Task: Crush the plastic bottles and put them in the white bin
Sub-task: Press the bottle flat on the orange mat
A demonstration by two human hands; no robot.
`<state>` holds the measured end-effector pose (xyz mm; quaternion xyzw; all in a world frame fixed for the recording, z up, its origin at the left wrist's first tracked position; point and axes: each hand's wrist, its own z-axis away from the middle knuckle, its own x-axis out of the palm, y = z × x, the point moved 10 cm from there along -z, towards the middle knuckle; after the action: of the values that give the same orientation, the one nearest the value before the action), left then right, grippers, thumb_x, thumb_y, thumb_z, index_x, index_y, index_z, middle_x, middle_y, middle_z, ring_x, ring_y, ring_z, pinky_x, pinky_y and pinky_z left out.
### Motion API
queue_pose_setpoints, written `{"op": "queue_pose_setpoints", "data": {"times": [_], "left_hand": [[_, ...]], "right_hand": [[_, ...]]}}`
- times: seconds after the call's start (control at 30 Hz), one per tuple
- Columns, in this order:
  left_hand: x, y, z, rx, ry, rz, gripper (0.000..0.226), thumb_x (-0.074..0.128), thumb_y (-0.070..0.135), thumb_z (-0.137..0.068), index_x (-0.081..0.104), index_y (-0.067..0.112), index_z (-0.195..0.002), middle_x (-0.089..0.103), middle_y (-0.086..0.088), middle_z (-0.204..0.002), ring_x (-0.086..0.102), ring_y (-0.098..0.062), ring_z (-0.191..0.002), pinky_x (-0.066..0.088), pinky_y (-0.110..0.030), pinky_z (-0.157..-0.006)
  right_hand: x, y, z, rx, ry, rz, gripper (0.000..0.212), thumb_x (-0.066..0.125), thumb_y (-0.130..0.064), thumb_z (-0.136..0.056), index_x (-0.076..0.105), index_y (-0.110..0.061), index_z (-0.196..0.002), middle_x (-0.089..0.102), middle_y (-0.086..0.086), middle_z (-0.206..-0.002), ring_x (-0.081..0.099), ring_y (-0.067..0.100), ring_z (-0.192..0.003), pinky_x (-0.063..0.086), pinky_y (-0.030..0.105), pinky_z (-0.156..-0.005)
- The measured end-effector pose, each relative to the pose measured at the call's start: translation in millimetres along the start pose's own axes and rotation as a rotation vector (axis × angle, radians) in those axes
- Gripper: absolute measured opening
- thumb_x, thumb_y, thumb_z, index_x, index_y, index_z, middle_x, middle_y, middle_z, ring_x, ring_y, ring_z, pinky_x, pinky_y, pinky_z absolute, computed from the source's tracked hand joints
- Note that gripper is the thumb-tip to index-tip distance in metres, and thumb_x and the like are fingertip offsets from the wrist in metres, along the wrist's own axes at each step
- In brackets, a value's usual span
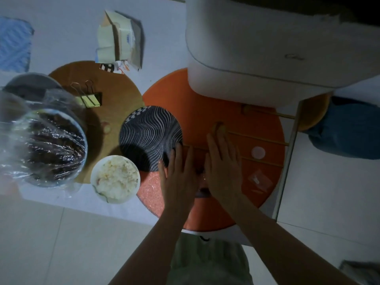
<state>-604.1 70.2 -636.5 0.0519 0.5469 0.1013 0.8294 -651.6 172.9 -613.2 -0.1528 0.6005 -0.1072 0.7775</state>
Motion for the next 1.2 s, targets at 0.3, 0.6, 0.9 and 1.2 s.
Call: {"op": "queue_pose_setpoints", "data": {"times": [0.3, 0.6, 0.9, 1.2], "left_hand": [[-26, 8, 4, 0.007, 0.153, 0.003, 0.051, 0.016, 0.038, -0.1, 0.028, 0.015, -0.144, 0.023, -0.012, -0.153, 0.019, -0.026, -0.14, 0.006, -0.051, -0.112], [-6, 25, -3, 0.217, 0.159, -0.109, 0.057, 0.043, 0.041, -0.088, 0.044, 0.01, -0.136, 0.038, -0.012, -0.145, 0.027, -0.03, -0.138, 0.001, -0.053, -0.114], [-11, 28, -25, 0.231, 0.18, -0.119, 0.057, 0.055, 0.032, -0.088, 0.04, 0.009, -0.138, 0.033, -0.013, -0.148, 0.026, -0.031, -0.138, 0.003, -0.052, -0.114], [-5, 25, -24, 0.23, 0.122, -0.105, 0.054, 0.046, 0.034, -0.09, 0.039, 0.012, -0.139, 0.033, -0.013, -0.148, 0.026, -0.03, -0.138, 0.0, -0.051, -0.115]], "right_hand": [[23, 6, 24, -0.036, -0.072, 0.246, 0.052, 0.029, -0.042, -0.094, 0.042, -0.015, -0.137, 0.041, 0.02, -0.144, 0.039, 0.039, -0.132, 0.036, 0.055, -0.104], [25, 3, 25, -0.068, -0.009, 0.275, 0.046, 0.043, -0.035, -0.092, 0.046, -0.013, -0.132, 0.042, 0.02, -0.144, 0.039, 0.041, -0.131, 0.042, 0.052, -0.101], [15, 0, 5, -0.062, 0.061, 0.282, 0.028, 0.044, -0.03, -0.089, 0.058, -0.018, -0.11, 0.061, 0.017, -0.126, 0.05, 0.043, -0.121, 0.051, 0.047, -0.086], [13, -1, 8, -0.079, 0.057, 0.239, 0.036, 0.044, -0.036, -0.087, 0.054, -0.016, -0.115, 0.059, 0.019, -0.128, 0.049, 0.042, -0.123, 0.049, 0.048, -0.091]]}}
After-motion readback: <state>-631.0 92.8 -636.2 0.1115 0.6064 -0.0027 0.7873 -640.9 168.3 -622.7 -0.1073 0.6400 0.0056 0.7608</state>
